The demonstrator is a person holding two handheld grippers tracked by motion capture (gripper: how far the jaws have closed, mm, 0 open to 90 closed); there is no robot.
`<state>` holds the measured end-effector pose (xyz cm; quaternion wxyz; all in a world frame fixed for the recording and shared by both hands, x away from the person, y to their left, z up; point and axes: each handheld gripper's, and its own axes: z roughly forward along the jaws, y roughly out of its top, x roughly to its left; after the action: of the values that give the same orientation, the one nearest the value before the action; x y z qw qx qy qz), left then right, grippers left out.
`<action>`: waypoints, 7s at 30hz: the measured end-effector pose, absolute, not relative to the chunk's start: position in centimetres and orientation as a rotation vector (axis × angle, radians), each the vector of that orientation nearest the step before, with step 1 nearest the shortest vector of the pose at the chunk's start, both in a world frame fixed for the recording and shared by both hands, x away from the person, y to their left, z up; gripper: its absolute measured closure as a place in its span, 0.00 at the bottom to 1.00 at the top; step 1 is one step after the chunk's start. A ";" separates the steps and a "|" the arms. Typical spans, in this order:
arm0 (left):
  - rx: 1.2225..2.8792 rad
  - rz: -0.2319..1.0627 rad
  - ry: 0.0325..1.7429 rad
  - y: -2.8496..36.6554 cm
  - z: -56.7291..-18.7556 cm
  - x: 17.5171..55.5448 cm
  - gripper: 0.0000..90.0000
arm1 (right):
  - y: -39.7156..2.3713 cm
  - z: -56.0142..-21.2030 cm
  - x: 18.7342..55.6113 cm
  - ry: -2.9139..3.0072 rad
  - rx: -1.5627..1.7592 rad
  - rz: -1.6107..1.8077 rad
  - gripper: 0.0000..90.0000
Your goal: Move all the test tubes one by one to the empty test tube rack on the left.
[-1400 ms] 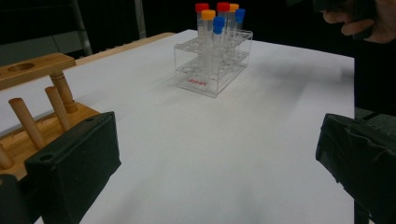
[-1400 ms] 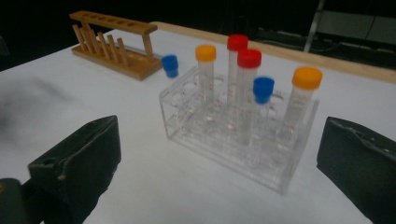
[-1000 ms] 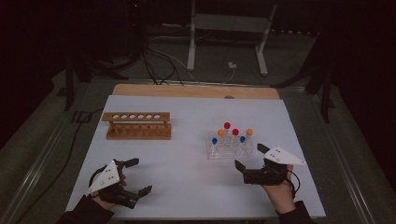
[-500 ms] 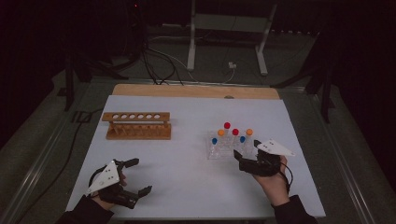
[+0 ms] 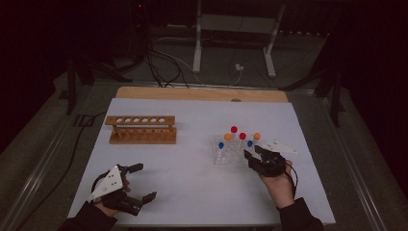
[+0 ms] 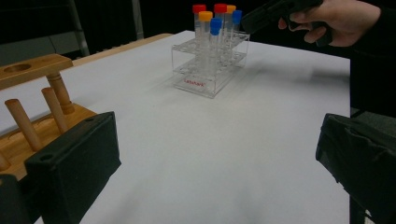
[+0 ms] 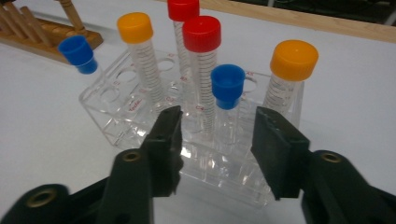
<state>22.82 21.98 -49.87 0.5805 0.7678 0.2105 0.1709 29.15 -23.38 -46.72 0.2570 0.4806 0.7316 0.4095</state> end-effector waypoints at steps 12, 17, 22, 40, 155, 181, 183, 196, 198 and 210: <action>1.793 0.397 0.489 22.0 -49.9 22.8 0.00 | -22.8 -47.0 30.2 1.991 1.348 1.052 0.72; 1.794 0.396 0.486 22.0 -49.8 22.8 0.00 | -22.5 -47.3 30.6 2.005 1.344 1.031 0.76; 1.794 0.395 0.484 22.0 -49.9 22.8 0.00 | -22.6 -47.3 30.8 1.998 1.350 1.018 0.82; 1.796 0.394 0.485 22.0 -49.9 22.8 0.00 | -22.3 -46.6 30.4 1.970 1.285 0.999 0.86; 1.925 0.175 0.283 10.1 -43.0 26.6 0.55 | -11.5 -44.0 23.0 2.400 0.768 1.294 0.86; 1.945 0.214 0.233 9.6 -43.0 26.6 0.86 | -11.7 -43.9 23.1 2.388 0.784 1.312 0.83; 1.941 0.216 0.243 9.8 -42.9 26.7 0.86 | -11.9 -43.8 23.2 2.378 0.805 1.326 0.73; 1.914 0.284 0.322 12.4 -41.7 28.1 0.86 | -12.4 -43.4 22.9 2.303 0.820 1.397 0.16; 1.911 0.293 0.339 12.8 -41.5 28.4 0.86 | -12.5 -43.3 22.8 2.299 0.803 1.412 0.14; 1.906 0.382 0.394 15.1 -39.6 29.9 0.86 | -12.9 -43.2 22.7 2.322 0.754 1.483 0.00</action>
<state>29.93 15.08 -39.61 0.5474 0.8042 0.1664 0.1614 22.73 -12.94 -43.19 0.1419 0.2613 0.8047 0.5139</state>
